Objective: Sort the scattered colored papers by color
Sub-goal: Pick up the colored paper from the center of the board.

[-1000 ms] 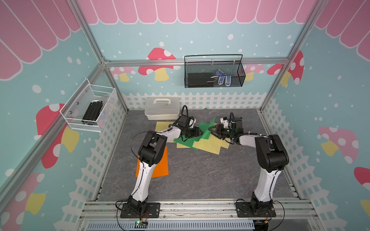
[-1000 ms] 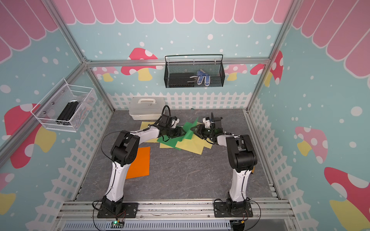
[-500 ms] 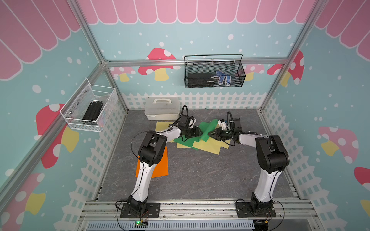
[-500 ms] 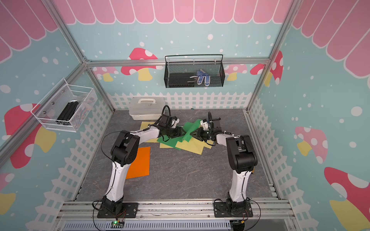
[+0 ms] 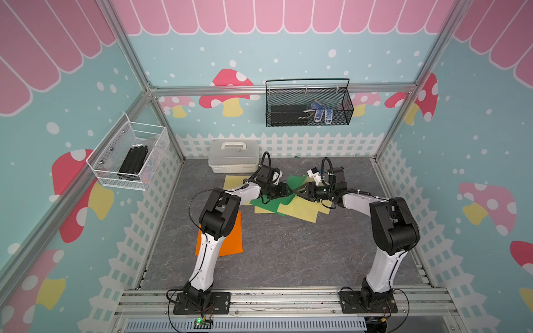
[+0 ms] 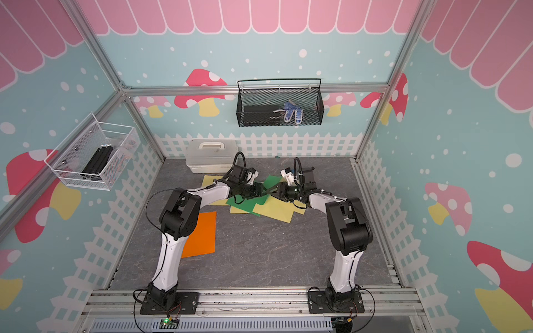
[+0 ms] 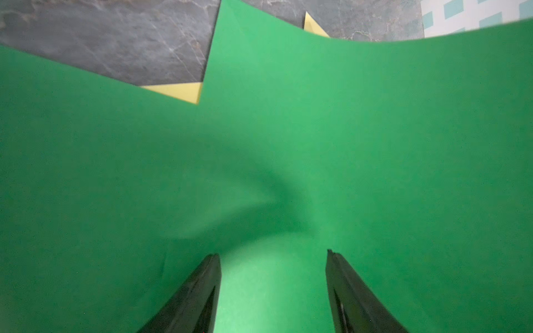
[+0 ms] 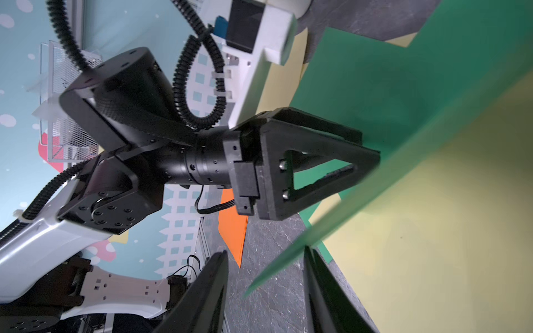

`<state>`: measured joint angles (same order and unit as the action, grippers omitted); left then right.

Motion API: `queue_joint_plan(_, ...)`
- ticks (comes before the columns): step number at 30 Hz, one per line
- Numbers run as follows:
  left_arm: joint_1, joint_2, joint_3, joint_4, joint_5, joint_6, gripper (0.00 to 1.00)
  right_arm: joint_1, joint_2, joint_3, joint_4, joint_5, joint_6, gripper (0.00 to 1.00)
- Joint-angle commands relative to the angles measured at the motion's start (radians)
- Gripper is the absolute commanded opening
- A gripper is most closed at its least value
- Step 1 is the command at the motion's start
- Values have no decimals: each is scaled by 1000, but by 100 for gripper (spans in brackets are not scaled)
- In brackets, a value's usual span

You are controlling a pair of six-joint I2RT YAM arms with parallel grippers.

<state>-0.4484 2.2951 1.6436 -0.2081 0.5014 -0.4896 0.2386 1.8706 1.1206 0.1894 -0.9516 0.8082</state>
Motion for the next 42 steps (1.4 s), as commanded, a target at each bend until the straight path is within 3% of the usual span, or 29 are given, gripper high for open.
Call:
queue_joint_plan(1, -13, 68, -16, -119, -27, 13, 62, 5, -13, 24, -4, -12, -36, 45)
queue_joint_plan(3, -13, 67, -18, -120, -27, 13, 62, 5, -7, 32, -37, 11, -40, 43)
queue_joint_plan(8, -13, 66, -19, -118, -28, 14, 62, 7, 20, 118, -339, 161, -160, 44)
queue_joint_plan(24, -13, 68, -18, -119, -27, 14, 62, 8, 7, -84, -219, 152, -34, 48)
queue_joint_plan(42, -13, 59, -24, -120, -27, 19, 62, -20, -20, -71, -338, 249, -130, 47)
